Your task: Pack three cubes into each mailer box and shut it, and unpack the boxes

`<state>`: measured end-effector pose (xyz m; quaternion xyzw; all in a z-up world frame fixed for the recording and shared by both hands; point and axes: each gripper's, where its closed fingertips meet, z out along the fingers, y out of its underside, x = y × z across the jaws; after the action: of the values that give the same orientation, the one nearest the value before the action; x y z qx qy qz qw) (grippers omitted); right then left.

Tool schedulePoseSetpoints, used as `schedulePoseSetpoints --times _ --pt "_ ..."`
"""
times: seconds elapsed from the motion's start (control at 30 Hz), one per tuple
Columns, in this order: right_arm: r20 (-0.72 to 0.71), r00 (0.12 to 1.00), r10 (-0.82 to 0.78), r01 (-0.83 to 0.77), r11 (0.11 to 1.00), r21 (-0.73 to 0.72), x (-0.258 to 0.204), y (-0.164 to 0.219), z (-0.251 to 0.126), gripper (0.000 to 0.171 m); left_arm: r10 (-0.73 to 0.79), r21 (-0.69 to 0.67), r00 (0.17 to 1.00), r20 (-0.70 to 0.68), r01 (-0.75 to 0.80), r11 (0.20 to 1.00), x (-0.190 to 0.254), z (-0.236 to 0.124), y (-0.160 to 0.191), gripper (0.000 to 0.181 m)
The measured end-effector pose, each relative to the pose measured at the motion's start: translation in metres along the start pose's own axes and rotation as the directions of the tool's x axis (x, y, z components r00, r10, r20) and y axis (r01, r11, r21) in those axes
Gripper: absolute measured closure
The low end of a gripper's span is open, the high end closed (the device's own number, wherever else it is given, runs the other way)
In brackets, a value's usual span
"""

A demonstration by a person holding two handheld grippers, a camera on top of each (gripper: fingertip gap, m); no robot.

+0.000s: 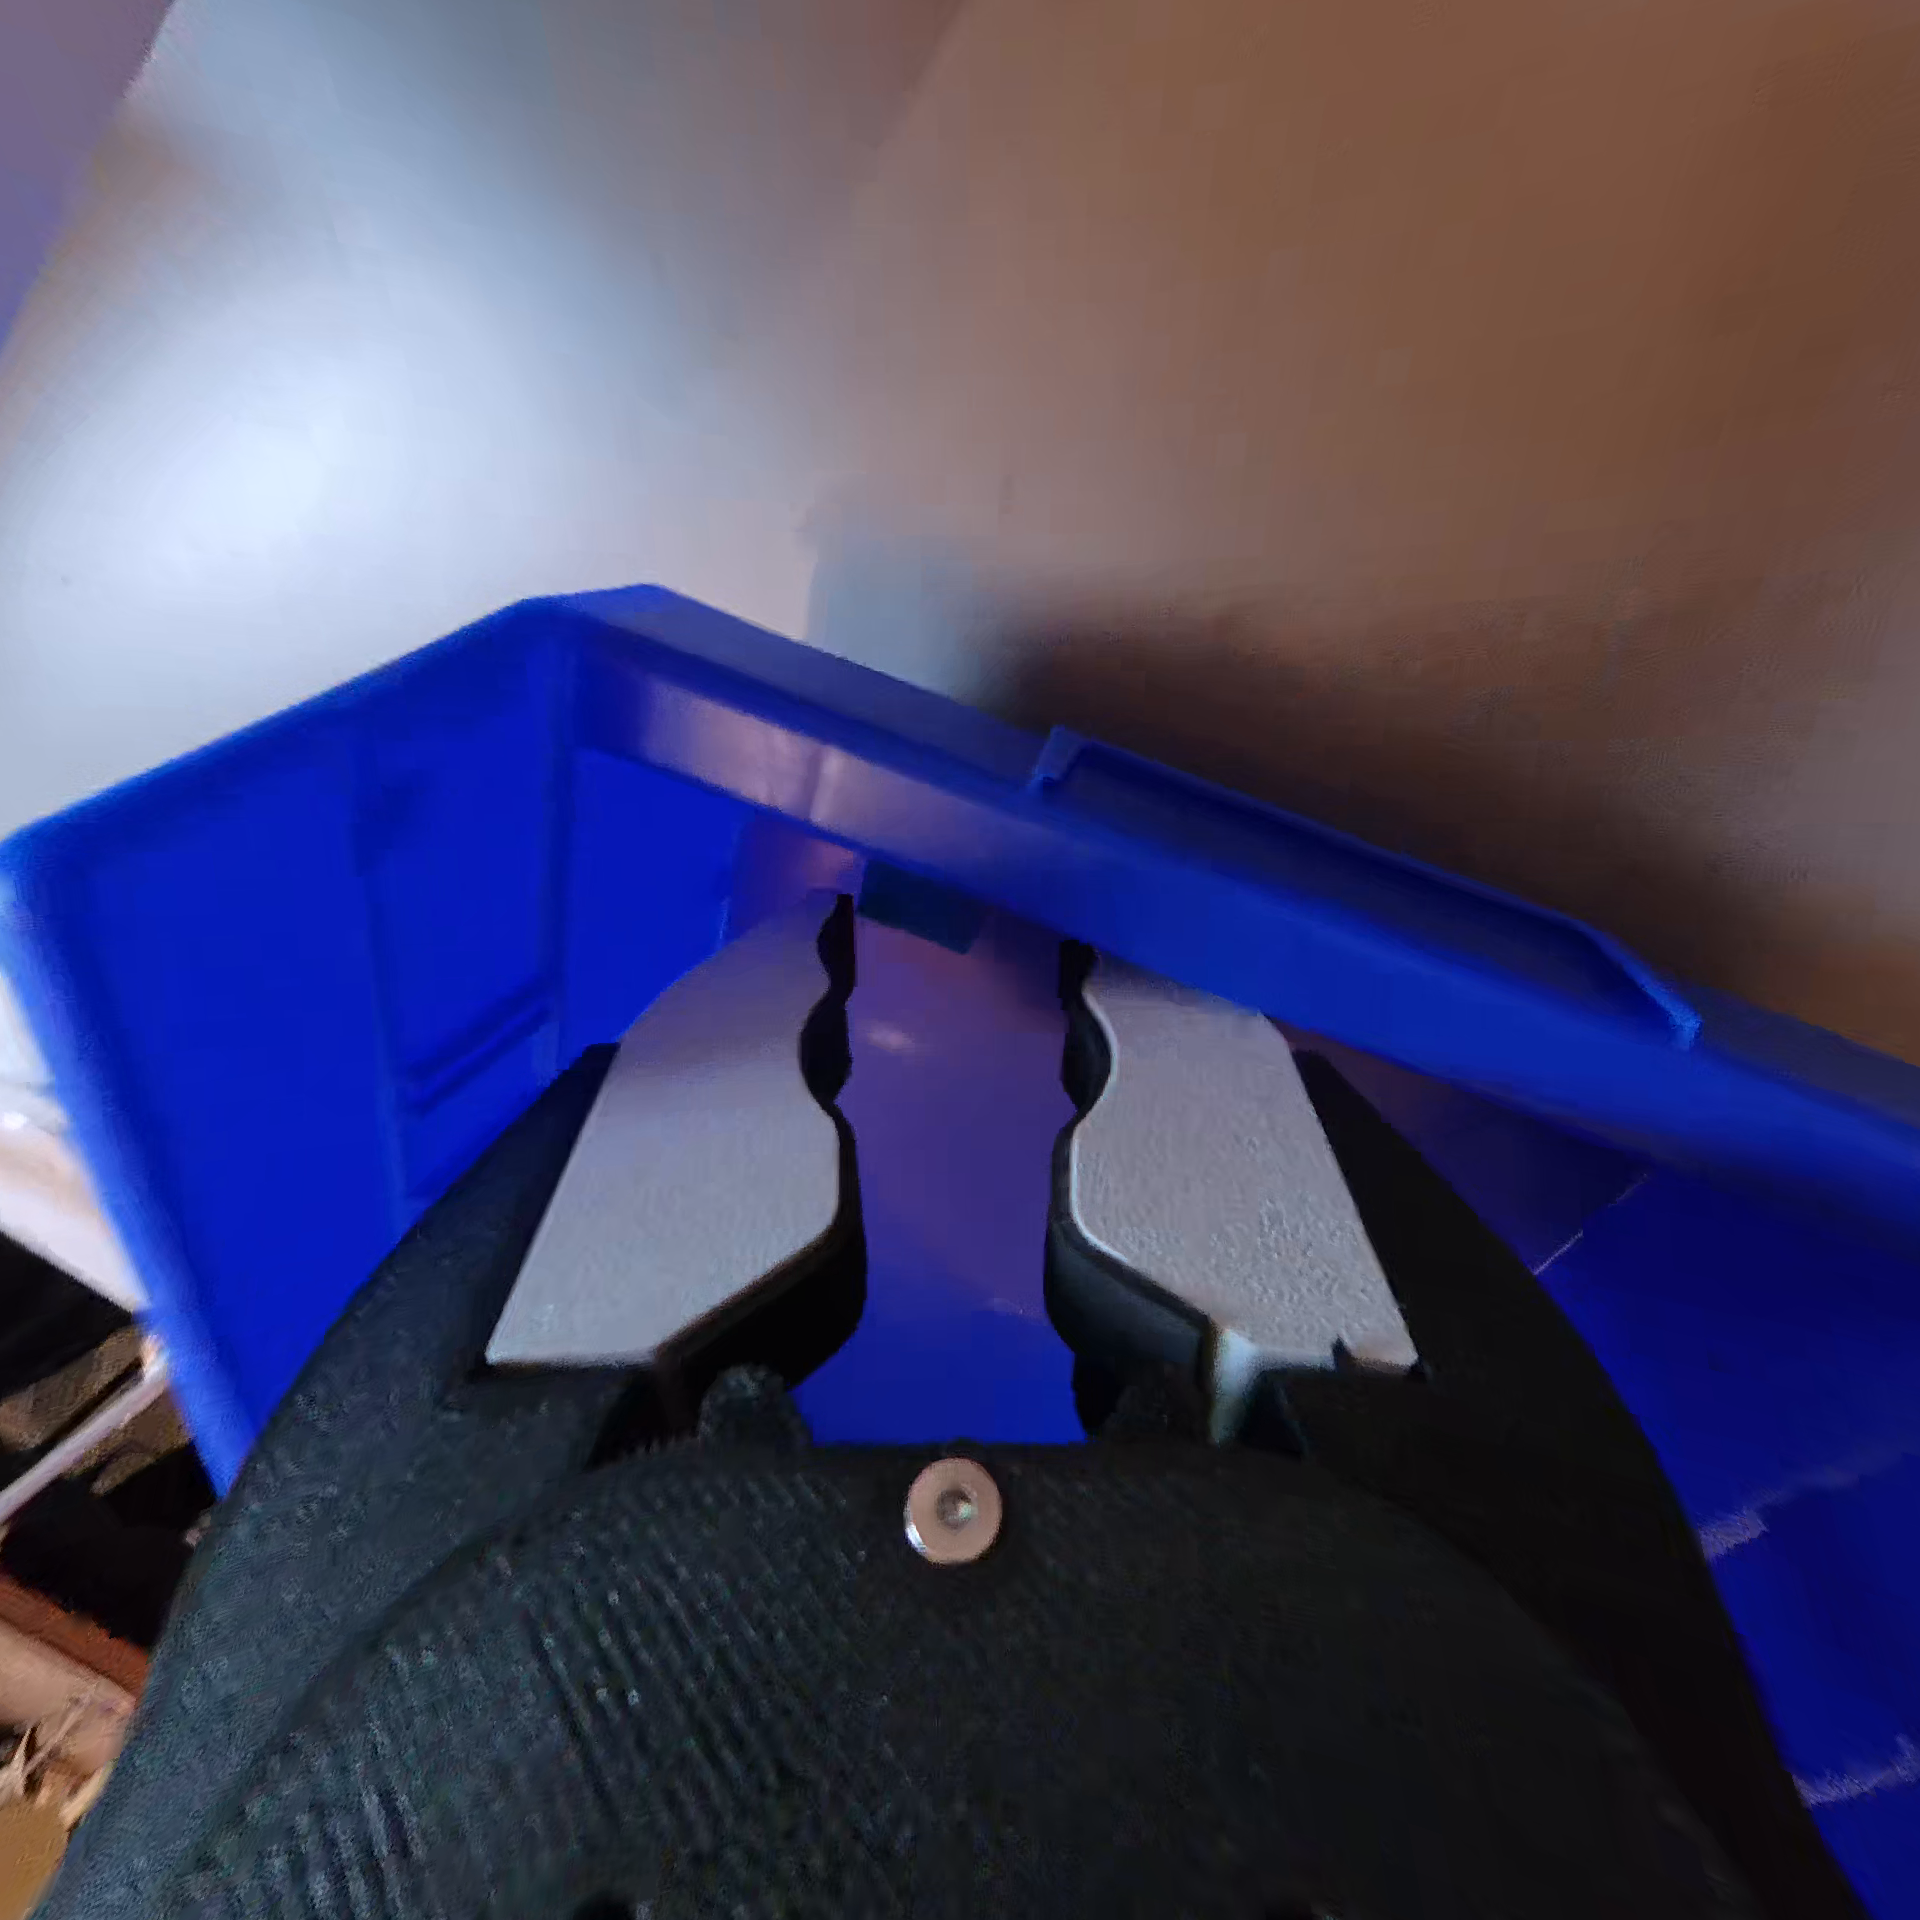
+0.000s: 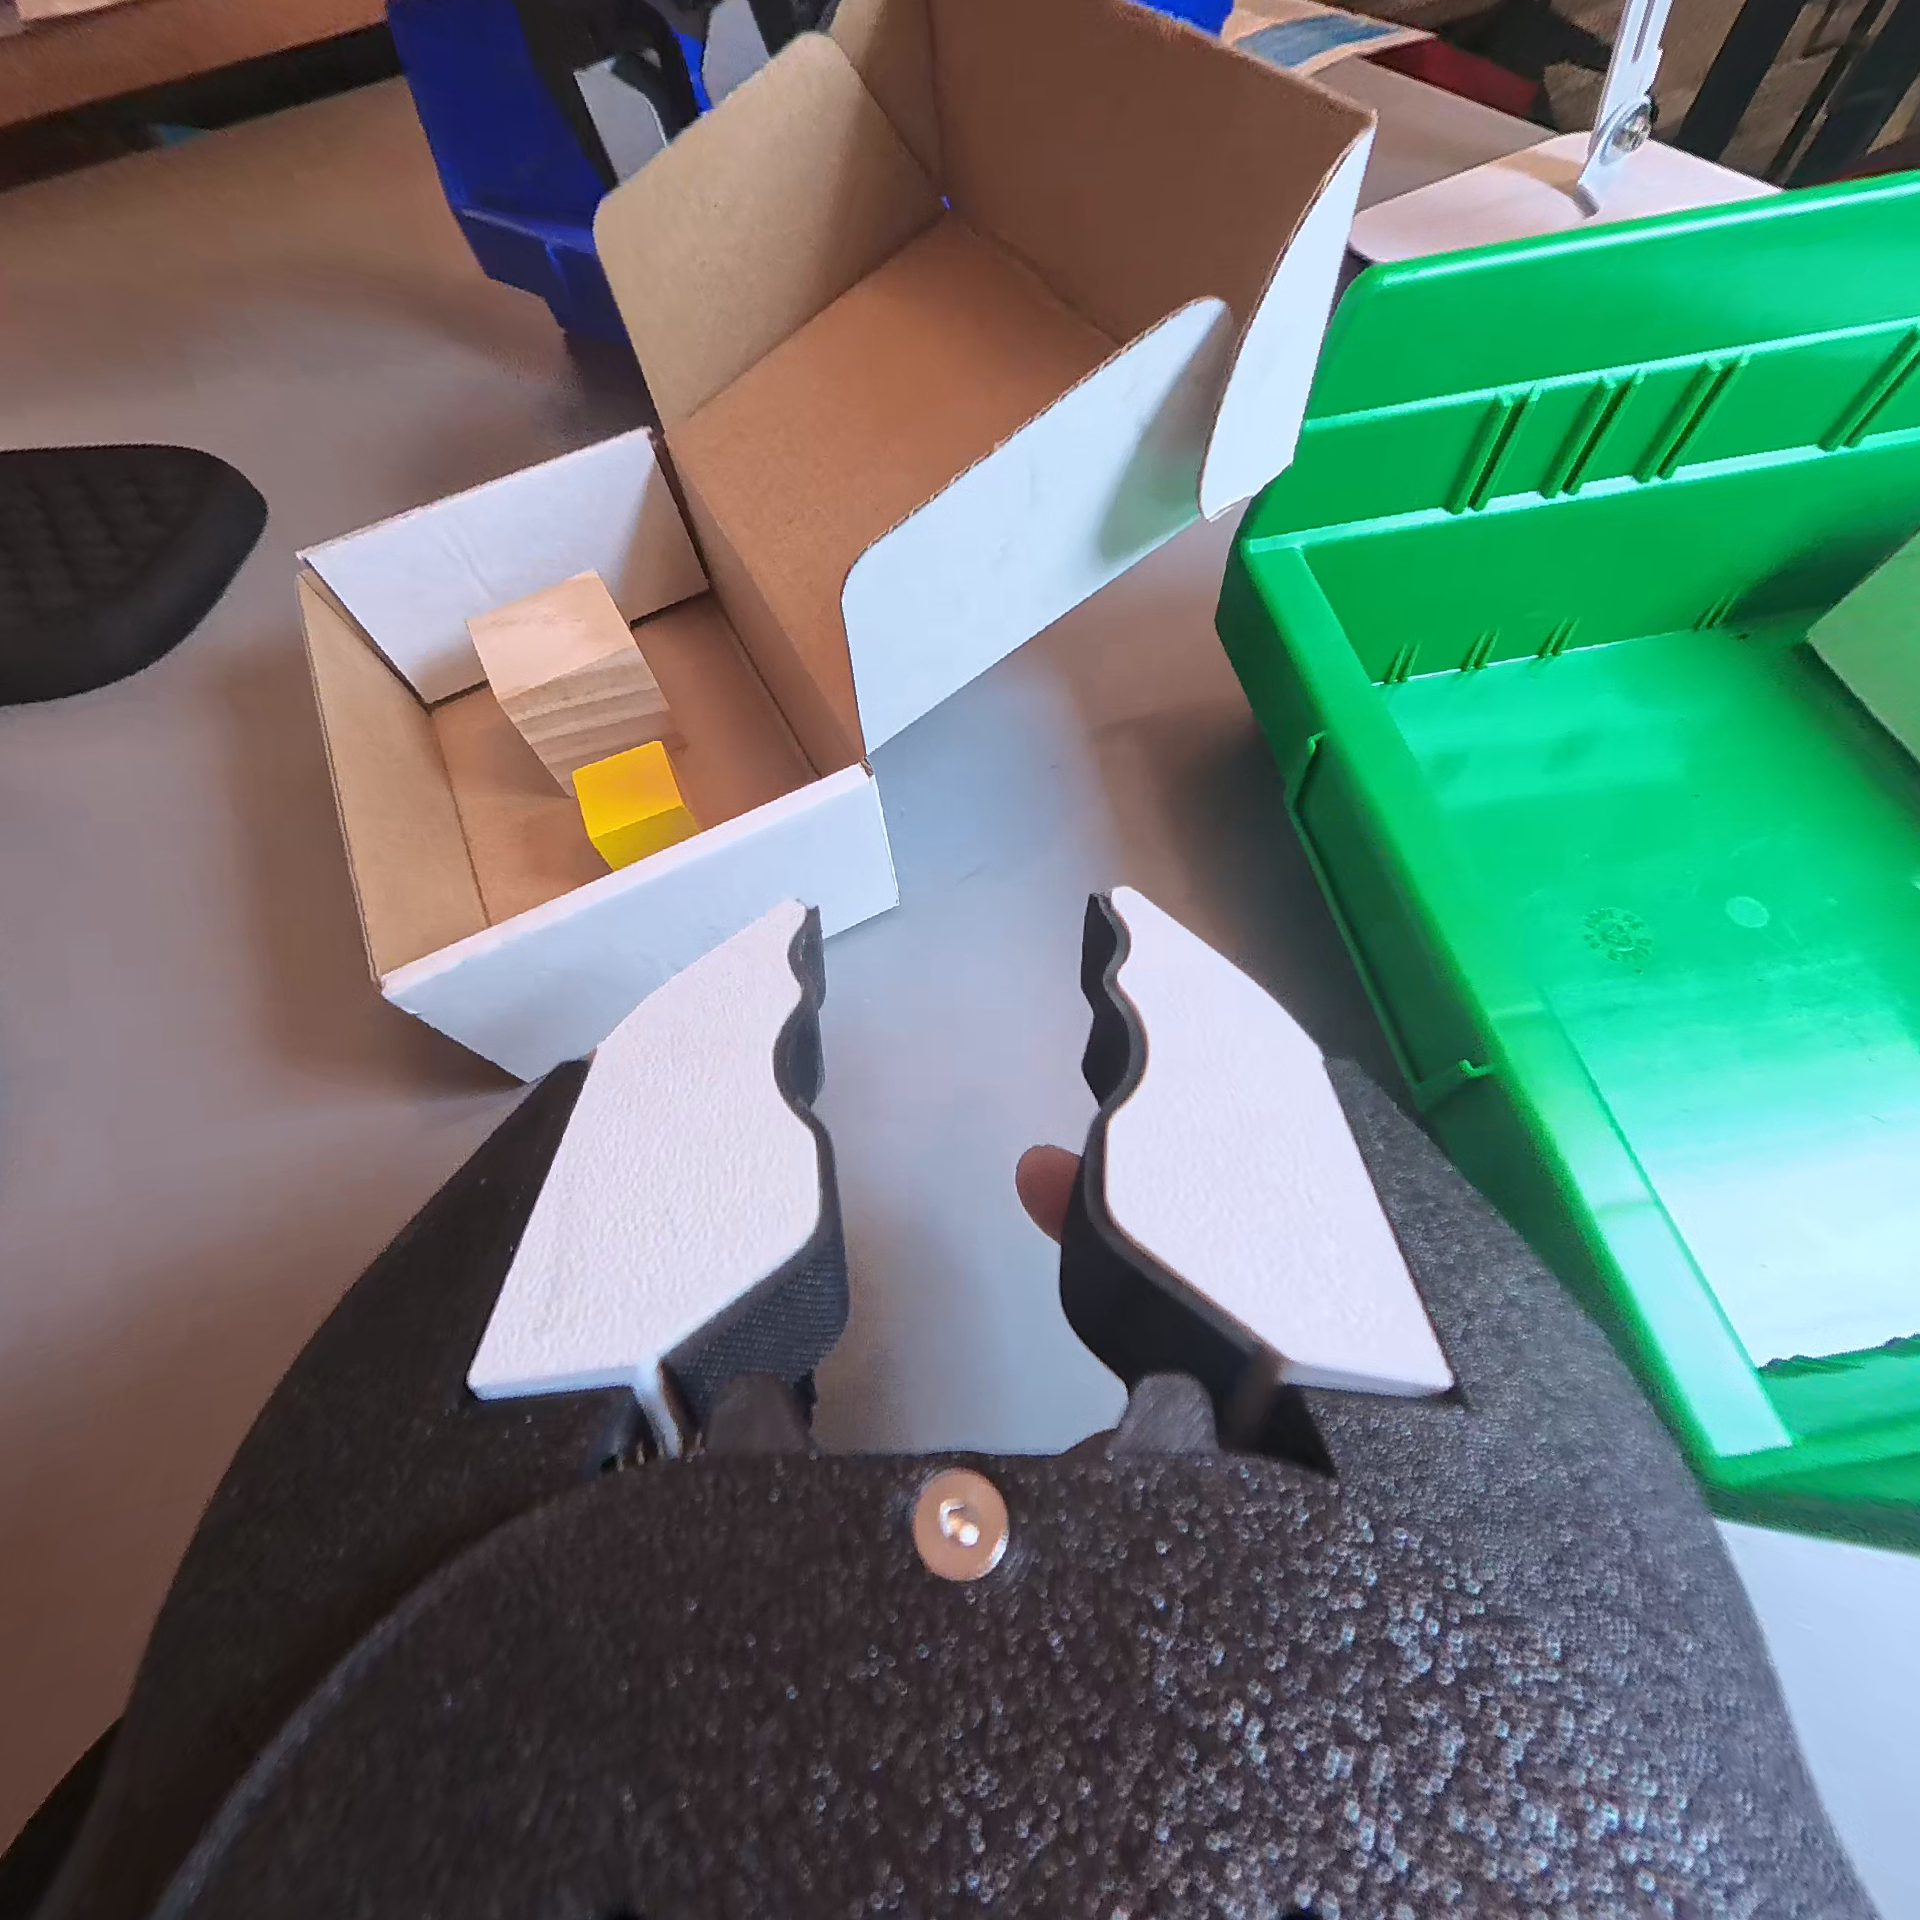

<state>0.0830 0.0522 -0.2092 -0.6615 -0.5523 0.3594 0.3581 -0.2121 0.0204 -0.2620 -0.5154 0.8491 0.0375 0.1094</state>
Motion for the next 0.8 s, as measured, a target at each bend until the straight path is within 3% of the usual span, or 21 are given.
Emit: schedulePoseSetpoints --times 0.03,0.1,0.23,0.37,0.5,0.63,0.73,0.8 --pt "0.000 1.000 0.000 0.000 1.000 -0.006 0.000 0.001 0.001 0.124 0.011 0.012 1.000 -0.024 -0.010 1.000 0.005 0.004 -0.005 0.154" --pt "-0.001 1.000 -0.001 0.001 1.000 -0.012 0.000 0.003 0.001 0.124 -0.016 0.052 0.999 -0.029 0.017 0.999 0.006 0.004 -0.016 0.156" --pt "-0.001 1.000 -0.016 0.016 1.000 -0.005 -0.003 0.001 -0.001 0.124 -0.306 0.093 0.950 -0.070 0.311 0.946 0.003 -0.009 -0.009 0.159" --pt "-0.004 0.999 -0.033 0.033 0.999 0.011 -0.006 -0.003 -0.006 0.125 -0.635 0.143 0.773 0.001 0.628 0.765 -0.013 -0.040 0.026 0.158" --pt "-0.011 0.999 -0.039 0.039 0.999 0.013 -0.007 -0.005 -0.008 0.125 -0.870 0.122 0.492 0.024 0.863 0.491 -0.013 -0.069 0.045 0.159" --pt "-0.010 0.999 -0.048 0.048 0.999 0.017 -0.011 -0.007 -0.009 0.126 -0.945 0.183 0.327 0.015 0.928 0.324 -0.020 -0.098 0.019 0.159" --pt "0.000 0.998 -0.057 0.057 0.998 0.023 -0.017 -0.008 -0.009 0.126 -0.954 0.204 0.299 -0.026 0.936 0.288 -0.024 -0.111 -0.022 0.159" --pt "0.006 0.997 -0.076 0.076 0.997 0.020 -0.022 -0.009 -0.008 0.126 -0.944 0.202 0.327 -0.048 0.928 0.312 -0.026 -0.114 -0.058 0.159"
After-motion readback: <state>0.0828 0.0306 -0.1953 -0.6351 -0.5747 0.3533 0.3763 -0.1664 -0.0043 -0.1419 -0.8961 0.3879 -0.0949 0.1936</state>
